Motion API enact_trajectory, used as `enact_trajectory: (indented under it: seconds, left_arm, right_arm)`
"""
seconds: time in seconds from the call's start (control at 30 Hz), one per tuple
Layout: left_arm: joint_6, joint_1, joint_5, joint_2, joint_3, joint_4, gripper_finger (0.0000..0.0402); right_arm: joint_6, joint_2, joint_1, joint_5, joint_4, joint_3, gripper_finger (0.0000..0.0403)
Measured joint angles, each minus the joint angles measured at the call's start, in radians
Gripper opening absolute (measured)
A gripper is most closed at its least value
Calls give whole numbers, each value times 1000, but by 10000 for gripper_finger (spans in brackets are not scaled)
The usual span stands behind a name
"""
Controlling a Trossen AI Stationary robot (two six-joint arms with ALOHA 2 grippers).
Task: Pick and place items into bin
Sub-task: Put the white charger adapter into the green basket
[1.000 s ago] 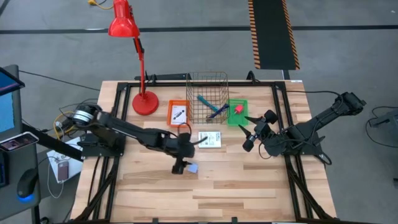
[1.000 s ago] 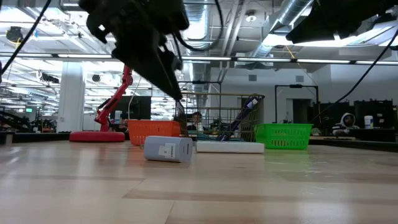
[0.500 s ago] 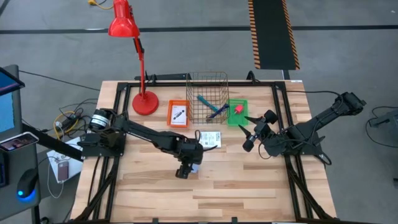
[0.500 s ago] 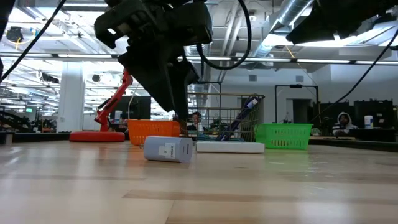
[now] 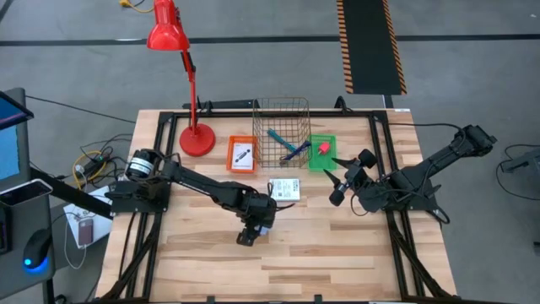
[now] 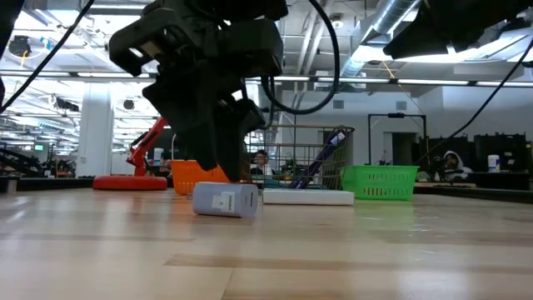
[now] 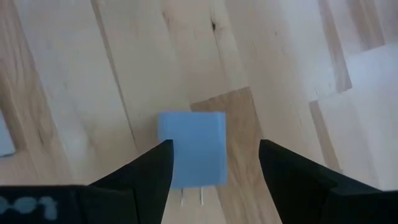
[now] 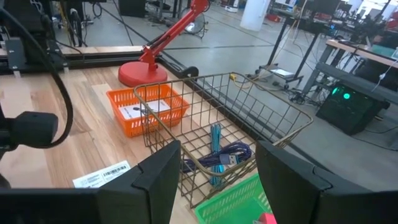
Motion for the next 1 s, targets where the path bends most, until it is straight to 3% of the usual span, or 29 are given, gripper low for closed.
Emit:
enact_trajectory:
  seconds: [0.57,1.0]
  left_arm:
    - [3,0,-1,13,0,11,226]
    - [-3,-1,-59,15,0,6,226]
  right_arm:
    - [0,0,0,-1,6,0,202]
    - [1,0,0,-6,6,0,202]
